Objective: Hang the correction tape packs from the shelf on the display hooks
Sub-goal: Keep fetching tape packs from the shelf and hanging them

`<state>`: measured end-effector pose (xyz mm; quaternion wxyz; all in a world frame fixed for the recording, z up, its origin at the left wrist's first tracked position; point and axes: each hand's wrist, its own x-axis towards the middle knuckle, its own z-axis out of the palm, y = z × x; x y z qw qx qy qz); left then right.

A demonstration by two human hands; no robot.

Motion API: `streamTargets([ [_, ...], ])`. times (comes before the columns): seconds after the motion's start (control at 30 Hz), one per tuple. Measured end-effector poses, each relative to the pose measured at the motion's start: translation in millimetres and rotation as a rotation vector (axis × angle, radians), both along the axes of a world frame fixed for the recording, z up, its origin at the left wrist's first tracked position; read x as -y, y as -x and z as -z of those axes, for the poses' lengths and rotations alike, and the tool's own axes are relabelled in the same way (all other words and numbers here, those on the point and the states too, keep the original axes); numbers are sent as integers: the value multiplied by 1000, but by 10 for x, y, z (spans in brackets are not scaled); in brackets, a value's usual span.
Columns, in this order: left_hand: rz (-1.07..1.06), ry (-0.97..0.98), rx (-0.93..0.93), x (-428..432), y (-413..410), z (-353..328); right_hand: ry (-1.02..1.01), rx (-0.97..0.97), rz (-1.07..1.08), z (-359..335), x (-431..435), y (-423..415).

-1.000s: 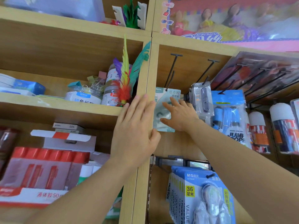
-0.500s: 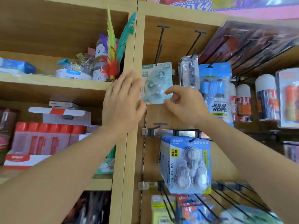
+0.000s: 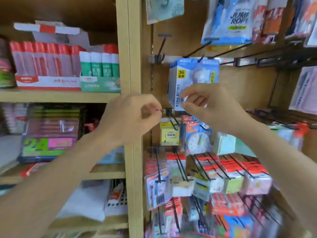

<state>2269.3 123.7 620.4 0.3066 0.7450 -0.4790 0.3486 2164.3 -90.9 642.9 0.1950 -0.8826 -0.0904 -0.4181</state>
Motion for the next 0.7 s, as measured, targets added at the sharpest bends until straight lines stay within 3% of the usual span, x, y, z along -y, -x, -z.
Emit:
streamTargets([
  [0.3, -14, -124, -656, -471, 206, 2190, -155, -330, -91, 1952, -214, 376],
  [0.6, -219, -214, -1252, -850, 1066, 4197, -337, -736, -19, 3970, -355, 835],
  [0.7, -309, -307, -1430, -994, 1473, 4746, -415, -957, 28, 4567, -329, 1031],
])
